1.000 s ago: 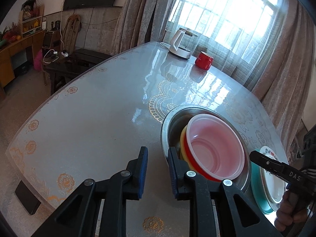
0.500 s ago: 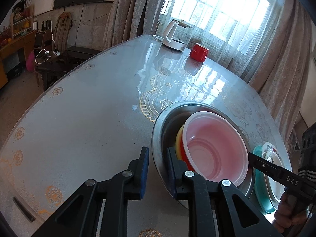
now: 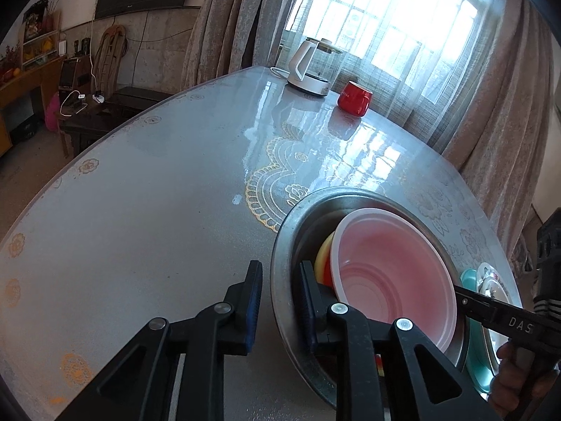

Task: Organize plates and bowls
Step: 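Lift the steel bowl with both grippers and lower it onto the plate stack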

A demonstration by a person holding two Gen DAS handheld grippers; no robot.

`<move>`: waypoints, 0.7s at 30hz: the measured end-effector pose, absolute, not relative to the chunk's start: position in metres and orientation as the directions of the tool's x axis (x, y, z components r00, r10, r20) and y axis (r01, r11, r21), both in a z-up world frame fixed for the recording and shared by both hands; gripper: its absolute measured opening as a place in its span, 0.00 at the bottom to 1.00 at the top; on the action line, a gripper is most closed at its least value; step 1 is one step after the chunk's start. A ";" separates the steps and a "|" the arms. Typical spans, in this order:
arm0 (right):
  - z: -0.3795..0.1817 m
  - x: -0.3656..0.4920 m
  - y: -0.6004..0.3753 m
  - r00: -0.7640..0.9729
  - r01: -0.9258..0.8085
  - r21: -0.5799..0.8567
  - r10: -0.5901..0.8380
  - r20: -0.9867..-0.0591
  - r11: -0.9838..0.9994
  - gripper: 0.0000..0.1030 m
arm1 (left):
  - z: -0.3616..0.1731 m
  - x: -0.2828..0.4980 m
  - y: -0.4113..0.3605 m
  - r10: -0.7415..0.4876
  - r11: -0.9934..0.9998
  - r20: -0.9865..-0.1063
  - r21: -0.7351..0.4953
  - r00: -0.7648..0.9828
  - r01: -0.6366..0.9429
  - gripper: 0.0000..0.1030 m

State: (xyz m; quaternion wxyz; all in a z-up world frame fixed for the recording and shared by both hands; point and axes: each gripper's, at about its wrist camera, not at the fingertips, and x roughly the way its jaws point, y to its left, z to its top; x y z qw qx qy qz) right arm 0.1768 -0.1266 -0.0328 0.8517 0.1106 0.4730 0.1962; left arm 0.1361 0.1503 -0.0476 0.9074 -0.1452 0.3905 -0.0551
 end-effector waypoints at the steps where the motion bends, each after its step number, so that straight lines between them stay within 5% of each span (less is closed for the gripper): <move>1: -0.033 0.177 -0.125 0.471 -0.234 0.367 0.435 -0.767 0.900 0.21 | -0.048 0.136 0.151 -0.216 0.950 -0.692 -0.311 0.688 -0.014 0.21; 17: -0.035 0.176 -0.123 0.469 -0.239 0.365 0.436 -0.768 0.900 0.17 | -0.045 0.141 0.150 -0.217 0.952 -0.718 -0.305 0.661 -0.019 0.22; 21: -0.033 0.172 -0.120 0.487 -0.244 0.341 0.419 -0.766 0.908 0.17 | -0.045 0.137 0.147 -0.218 0.954 -0.709 -0.300 0.671 -0.007 0.16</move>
